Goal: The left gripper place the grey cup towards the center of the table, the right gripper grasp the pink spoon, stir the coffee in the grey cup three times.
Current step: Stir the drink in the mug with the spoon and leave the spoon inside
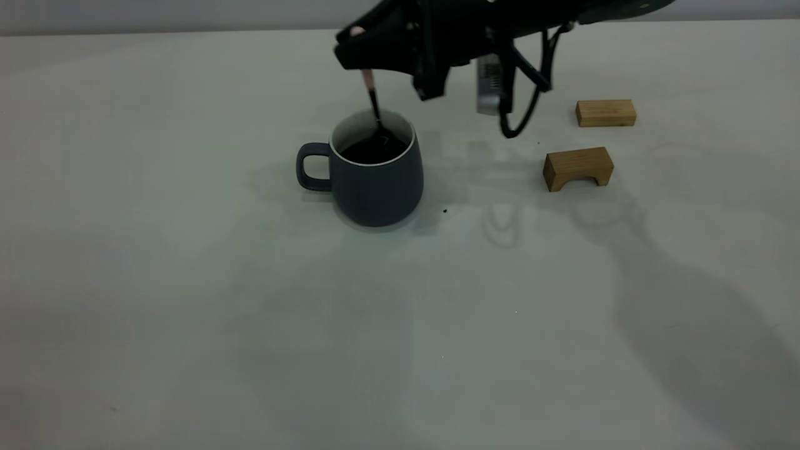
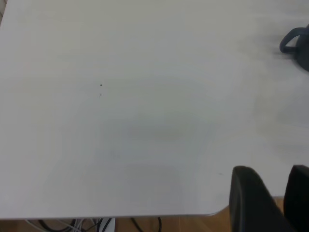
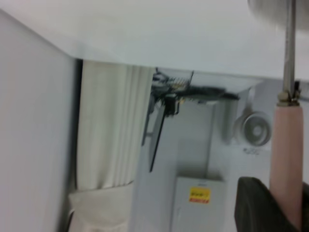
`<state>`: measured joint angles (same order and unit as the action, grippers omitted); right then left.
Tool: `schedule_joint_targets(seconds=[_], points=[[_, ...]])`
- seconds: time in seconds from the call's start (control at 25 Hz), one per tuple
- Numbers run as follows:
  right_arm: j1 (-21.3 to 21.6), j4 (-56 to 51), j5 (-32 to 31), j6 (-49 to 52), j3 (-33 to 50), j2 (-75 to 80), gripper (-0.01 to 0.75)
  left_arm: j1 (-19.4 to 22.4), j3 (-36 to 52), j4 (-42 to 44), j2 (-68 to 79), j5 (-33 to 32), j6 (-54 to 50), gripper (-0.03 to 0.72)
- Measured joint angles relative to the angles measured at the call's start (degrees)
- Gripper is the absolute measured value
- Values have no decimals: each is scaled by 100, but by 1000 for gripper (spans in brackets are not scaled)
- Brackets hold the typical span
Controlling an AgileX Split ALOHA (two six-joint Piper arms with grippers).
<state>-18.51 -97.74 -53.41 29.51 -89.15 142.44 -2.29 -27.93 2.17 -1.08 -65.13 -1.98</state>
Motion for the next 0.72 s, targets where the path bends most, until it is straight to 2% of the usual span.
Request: schedule_joint_targets(seconds=[0.2, 0.4, 0.52, 0.72], points=[[189, 504, -321, 800, 0, 18, 96, 0, 0, 0, 0, 0, 0, 243], [139, 451, -381, 1801, 0, 18, 96, 0, 0, 0, 0, 0, 0, 243], [21, 47, -356, 1656, 0, 18, 96, 0, 0, 0, 0, 0, 0, 243], [-111, -232, -73, 423, 0, 18, 96, 0, 0, 0, 0, 0, 0, 243]])
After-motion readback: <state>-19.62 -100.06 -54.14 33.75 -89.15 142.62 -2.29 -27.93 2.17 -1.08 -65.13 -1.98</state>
